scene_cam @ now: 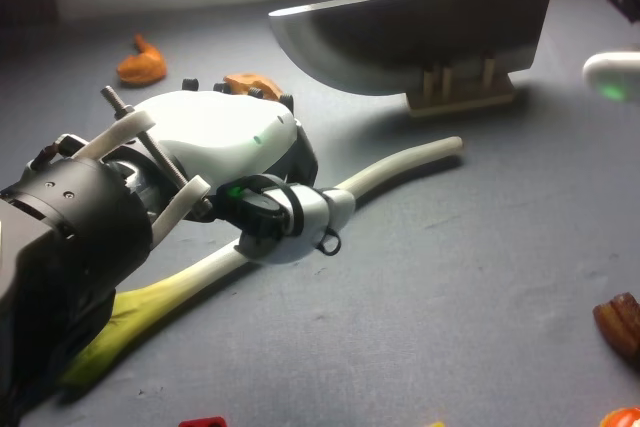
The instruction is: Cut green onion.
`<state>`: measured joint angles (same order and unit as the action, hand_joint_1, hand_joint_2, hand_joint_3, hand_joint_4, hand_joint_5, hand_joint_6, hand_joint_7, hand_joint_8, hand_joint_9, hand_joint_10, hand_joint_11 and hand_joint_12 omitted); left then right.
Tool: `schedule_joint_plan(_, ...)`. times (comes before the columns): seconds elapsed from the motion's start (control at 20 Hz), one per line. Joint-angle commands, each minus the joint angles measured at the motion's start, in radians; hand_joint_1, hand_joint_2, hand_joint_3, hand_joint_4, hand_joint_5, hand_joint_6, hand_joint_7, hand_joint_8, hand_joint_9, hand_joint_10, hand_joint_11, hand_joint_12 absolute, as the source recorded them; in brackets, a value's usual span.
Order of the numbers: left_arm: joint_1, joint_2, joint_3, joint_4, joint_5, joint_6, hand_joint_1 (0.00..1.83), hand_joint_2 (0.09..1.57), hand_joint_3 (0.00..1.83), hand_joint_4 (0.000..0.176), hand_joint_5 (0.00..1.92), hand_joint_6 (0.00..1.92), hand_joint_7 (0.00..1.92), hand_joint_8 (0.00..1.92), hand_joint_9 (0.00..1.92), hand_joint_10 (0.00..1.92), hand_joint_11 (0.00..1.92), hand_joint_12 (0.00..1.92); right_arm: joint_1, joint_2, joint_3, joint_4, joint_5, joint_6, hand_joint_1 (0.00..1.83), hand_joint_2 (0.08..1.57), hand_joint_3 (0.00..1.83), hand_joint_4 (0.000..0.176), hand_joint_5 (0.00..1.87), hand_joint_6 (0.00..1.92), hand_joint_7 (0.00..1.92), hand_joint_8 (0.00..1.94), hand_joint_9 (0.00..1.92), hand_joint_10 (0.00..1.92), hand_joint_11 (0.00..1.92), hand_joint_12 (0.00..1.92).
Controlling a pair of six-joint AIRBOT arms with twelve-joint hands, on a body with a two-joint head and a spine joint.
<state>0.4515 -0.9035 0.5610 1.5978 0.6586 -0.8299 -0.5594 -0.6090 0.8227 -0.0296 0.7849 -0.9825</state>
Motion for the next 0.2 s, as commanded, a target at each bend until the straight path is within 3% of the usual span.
schedule_joint_plan(0.0,-0.015,0.010,0.004,0.062,0.017,0.001,0.26,1.44,0.00,0.000,0.91,1.59,0.88,1.83,0.79,1.92,0.64,1.92,0.006,0.007,0.003,0.053,0.121,-0.003,0.05,1.19,0.00,0.000,1.02,1.92,1.14,1.94,1.14,1.92,1.20,1.92)
schedule_joint_plan(0.1,-0.035,0.011,0.002,0.006,0.017,0.096,0.35,1.42,0.00,0.000,0.89,1.74,0.86,1.92,0.82,1.92,0.71,1.92,0.004,0.007,0.001,0.073,0.120,-0.003,0.05,1.20,0.00,0.000,0.99,1.92,1.14,1.94,1.16,1.92,1.19,1.92)
schedule_joint_plan(0.15,-0.040,0.011,0.002,-0.001,0.017,0.113,0.37,1.41,0.00,0.000,0.84,1.72,0.83,1.92,0.80,1.92,0.72,1.92,0.000,0.007,-0.003,0.073,0.120,-0.005,0.06,1.20,0.00,0.000,0.98,1.92,1.13,1.94,1.15,1.92,1.16,1.92)
